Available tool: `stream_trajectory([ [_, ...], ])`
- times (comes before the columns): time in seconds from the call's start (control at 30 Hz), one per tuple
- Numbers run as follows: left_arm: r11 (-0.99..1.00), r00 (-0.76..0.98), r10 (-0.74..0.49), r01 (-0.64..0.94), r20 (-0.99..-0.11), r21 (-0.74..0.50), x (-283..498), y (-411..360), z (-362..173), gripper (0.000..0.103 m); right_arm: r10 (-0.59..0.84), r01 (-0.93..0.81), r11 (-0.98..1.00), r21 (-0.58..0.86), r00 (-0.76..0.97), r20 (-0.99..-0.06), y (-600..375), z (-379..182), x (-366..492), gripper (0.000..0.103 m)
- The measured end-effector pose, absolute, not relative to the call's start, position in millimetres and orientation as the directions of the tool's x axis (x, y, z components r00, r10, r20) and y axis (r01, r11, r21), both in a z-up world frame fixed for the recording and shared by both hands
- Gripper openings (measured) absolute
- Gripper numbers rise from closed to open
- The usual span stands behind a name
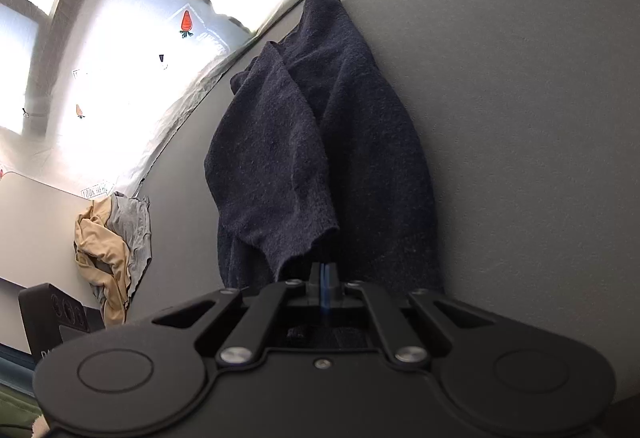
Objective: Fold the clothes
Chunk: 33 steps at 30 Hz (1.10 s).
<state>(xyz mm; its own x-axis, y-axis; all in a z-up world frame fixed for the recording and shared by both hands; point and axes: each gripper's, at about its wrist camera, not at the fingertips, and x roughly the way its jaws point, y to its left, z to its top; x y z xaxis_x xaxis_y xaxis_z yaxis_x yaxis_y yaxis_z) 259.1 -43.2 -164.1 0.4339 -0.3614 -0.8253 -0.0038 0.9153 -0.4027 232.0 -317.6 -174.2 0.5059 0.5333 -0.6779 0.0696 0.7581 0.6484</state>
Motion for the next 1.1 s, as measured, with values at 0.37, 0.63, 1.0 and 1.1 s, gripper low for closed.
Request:
stream_trajectory([
  [0.37, 0.941, 0.459, -0.297, -0.007, -0.837, -0.338, 249.5, -30.6, -156.1, 0.093, 0.509, 0.095, 0.752, 0.652, 0.546, -0.666, -313.3, -173.3, 253.7, 0.046],
  [0.63, 0.937, 0.491, -0.241, -0.106, -0.837, -0.332, 249.6, -4.6, -152.0, 0.093, 0.511, 0.073, 0.781, 0.62, 0.494, -0.703, -293.5, -182.6, 271.6, 0.039],
  [1.0, 0.932, 0.488, -0.25, -0.113, -0.836, -0.345, 264.3, 3.0, -155.7, 0.093, 0.488, 0.028, 0.811, 0.584, 0.517, -0.703, -310.3, -168.5, 252.7, 0.004],
  [1.1, 0.934, 0.468, -0.263, -0.097, -0.844, -0.344, 270.4, -1.4, -160.5, 0.093, 0.483, 0.088, 0.807, 0.584, 0.471, -0.738, -319.7, -183.2, 251.7, 0.004],
])
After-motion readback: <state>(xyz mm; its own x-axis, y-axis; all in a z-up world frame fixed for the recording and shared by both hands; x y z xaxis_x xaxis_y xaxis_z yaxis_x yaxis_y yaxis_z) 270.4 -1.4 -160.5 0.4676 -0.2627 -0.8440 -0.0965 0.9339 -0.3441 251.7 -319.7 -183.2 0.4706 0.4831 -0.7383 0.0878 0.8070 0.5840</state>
